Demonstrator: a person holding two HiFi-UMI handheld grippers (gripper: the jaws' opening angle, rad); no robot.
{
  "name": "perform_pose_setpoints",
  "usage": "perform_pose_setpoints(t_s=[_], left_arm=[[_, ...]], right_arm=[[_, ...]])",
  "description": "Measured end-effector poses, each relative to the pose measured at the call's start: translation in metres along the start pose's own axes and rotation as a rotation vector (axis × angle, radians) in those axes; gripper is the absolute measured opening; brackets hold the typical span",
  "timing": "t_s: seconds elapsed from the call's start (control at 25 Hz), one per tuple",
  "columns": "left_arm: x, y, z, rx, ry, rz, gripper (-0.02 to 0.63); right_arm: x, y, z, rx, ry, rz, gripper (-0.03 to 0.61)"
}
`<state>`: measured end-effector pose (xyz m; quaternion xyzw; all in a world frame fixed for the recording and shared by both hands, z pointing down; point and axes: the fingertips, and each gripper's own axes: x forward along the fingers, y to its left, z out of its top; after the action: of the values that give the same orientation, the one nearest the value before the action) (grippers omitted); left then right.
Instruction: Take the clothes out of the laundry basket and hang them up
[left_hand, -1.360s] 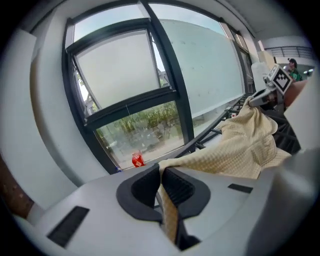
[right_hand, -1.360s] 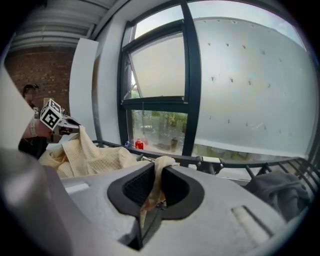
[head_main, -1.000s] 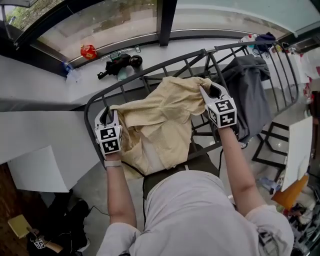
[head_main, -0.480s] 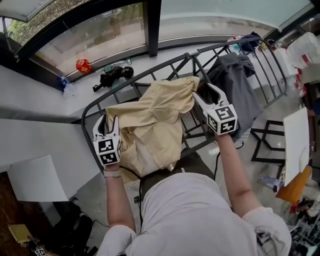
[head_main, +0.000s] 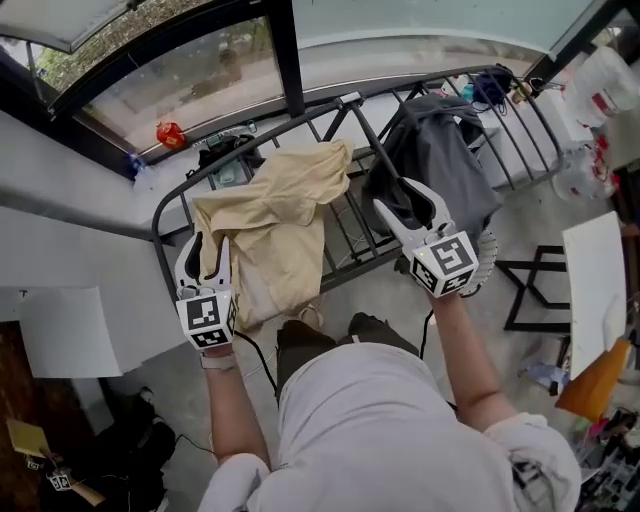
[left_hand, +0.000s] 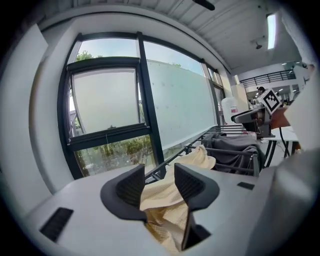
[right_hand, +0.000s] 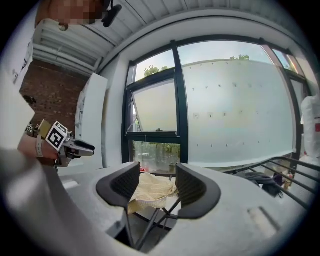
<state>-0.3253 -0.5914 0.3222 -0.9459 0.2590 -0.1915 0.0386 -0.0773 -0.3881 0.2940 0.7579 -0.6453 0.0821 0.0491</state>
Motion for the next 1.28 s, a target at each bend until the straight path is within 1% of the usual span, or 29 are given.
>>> perform_pose_setpoints(t_s=[0.28,0.48,0.6,0.76,0.84,1.0,1.28], left_arm=[[-0.045,-0.083,0.024,0.017,-0.090,-0.043,0.169],[-0.067,-0.138,0.028,0.035,-0.112,-0.077,0.170],[-0.075,-0.163,0.029,0.069,-0.122,-0.104,0.170],[-0.081,-0.185,0.024,0.075,-0.126,-0.138,0.170],[-0.083,-0.194,0.022,0.080,-0.129,-0.156,0.170],[-0.087,-0.205,0.017,0.079,-0.117,-0.179,0.170],[-0.091,-0.216,0.014,0.109,-0.097,-0.216,0.170]], right_arm=[[-0.076,0.008,-0.009,-0.028,-0.039,0.044,0.218],[-0.120,0.016,-0.023,-0.059,-0.051,0.077,0.218],[-0.137,0.024,-0.031,-0.060,-0.055,0.089,0.218],[-0.150,0.040,-0.039,-0.071,-0.058,0.103,0.216],[-0.155,0.043,-0.046,-0.067,-0.054,0.094,0.215],[-0.164,0.046,-0.059,-0.048,-0.040,0.075,0.212],[-0.175,0.041,-0.069,-0.032,-0.027,0.040,0.212]])
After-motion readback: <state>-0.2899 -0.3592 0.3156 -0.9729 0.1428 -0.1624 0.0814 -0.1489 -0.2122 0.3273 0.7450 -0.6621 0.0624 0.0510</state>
